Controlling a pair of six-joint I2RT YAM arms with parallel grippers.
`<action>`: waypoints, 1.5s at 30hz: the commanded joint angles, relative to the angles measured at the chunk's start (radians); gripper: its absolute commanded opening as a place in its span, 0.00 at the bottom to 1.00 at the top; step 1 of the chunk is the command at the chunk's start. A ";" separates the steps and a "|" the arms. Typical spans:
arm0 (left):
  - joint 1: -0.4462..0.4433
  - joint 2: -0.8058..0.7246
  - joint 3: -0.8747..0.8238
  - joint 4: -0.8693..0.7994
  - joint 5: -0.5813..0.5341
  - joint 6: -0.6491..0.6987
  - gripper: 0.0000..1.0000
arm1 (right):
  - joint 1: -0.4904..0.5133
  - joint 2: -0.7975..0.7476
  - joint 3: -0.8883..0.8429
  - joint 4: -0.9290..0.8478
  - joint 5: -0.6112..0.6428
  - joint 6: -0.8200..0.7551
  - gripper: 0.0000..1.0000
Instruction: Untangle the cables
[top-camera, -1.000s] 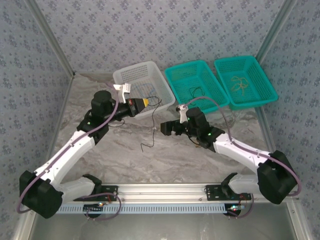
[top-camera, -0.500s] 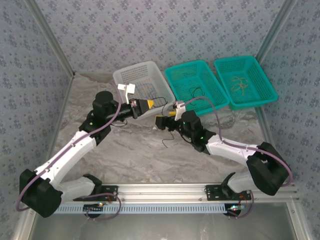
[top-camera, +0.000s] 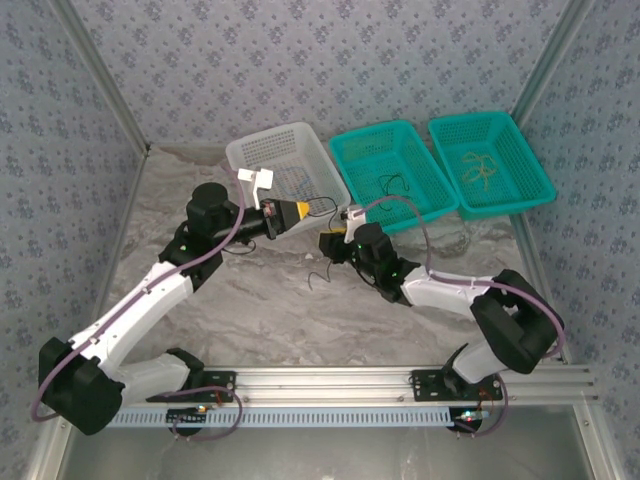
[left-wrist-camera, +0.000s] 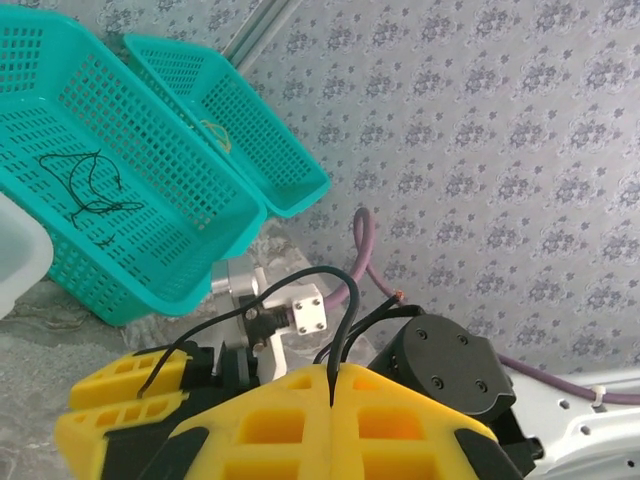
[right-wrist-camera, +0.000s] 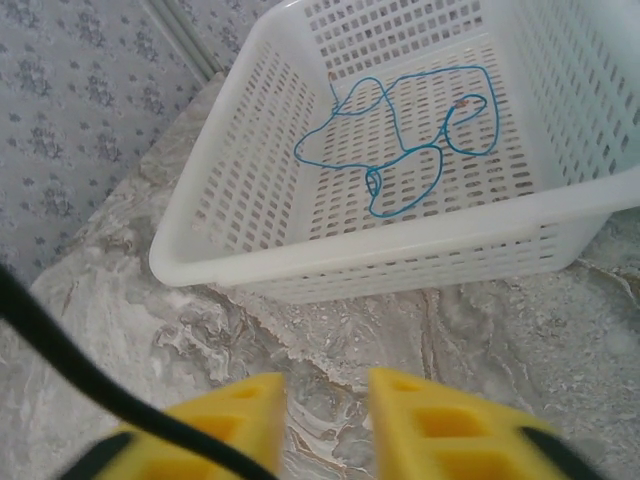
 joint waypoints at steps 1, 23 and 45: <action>-0.007 -0.026 0.062 -0.095 -0.011 0.113 0.00 | -0.028 -0.066 0.014 -0.073 0.050 -0.009 0.12; -0.102 0.205 0.218 -0.530 -0.209 0.478 0.05 | -0.241 -0.336 0.120 -0.372 -0.042 -0.147 0.05; -0.085 -0.044 0.040 -0.379 -0.647 0.210 0.99 | -0.505 0.175 0.743 -0.890 -0.019 -0.104 0.10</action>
